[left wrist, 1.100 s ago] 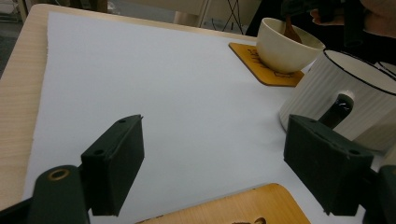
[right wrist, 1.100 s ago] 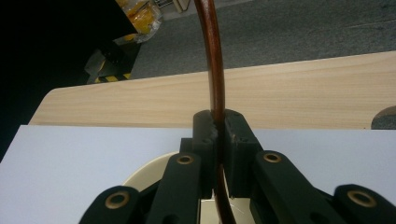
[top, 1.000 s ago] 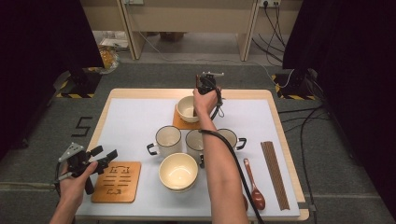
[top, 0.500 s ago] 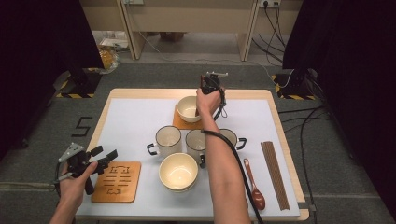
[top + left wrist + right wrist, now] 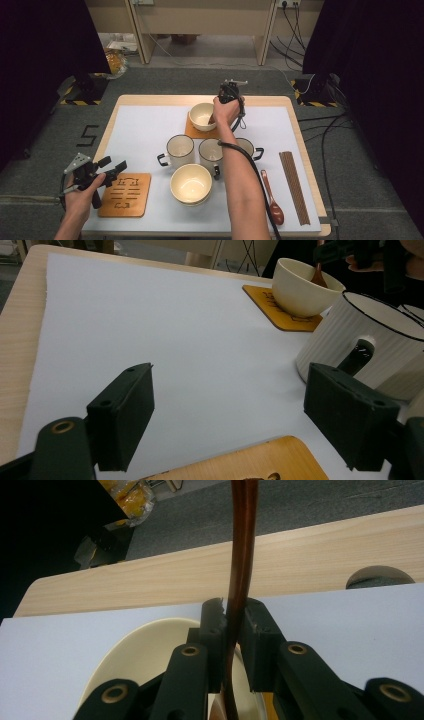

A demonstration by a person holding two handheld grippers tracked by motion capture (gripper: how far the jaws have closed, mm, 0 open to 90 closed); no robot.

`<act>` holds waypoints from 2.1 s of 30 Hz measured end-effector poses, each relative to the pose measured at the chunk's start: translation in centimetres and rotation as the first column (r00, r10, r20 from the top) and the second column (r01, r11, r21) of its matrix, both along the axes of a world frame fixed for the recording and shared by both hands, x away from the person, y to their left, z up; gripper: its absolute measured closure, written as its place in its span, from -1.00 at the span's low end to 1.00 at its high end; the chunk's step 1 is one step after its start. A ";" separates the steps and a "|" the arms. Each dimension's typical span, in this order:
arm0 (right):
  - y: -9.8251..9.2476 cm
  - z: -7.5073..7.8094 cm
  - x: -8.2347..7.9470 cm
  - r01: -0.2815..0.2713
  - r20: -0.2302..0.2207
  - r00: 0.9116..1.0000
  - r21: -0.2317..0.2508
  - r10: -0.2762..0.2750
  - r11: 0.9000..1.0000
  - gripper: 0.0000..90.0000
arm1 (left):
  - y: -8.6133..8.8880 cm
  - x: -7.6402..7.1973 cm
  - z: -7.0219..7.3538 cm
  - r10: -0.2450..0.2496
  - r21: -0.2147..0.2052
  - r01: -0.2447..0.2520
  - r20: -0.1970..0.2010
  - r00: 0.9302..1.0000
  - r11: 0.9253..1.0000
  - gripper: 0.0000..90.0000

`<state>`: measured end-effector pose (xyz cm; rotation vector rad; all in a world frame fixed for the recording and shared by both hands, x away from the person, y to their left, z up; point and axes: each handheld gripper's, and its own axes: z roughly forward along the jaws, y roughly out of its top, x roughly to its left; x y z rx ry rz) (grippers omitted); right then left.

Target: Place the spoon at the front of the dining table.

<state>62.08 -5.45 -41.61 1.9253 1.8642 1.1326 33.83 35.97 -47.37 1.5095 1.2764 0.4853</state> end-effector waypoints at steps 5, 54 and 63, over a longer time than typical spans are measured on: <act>-0.1 0.3 -0.4 0.002 0.004 1.000 -0.007 -0.002 1.000 0.75 | -0.1 0.0 0.1 -0.004 0.000 0.004 0.004 1.000 1.000 -0.57; -2.1 0.3 -2.8 0.024 -0.113 0.993 0.017 -0.022 1.000 0.48 | -0.5 -0.3 0.4 -0.007 0.007 0.007 0.011 1.000 1.000 -0.57; -2.2 1.3 -3.4 0.019 -0.134 0.991 -0.012 -0.020 1.000 0.42 | -0.5 -0.4 0.5 -0.004 0.007 0.004 0.014 1.000 1.000 -0.57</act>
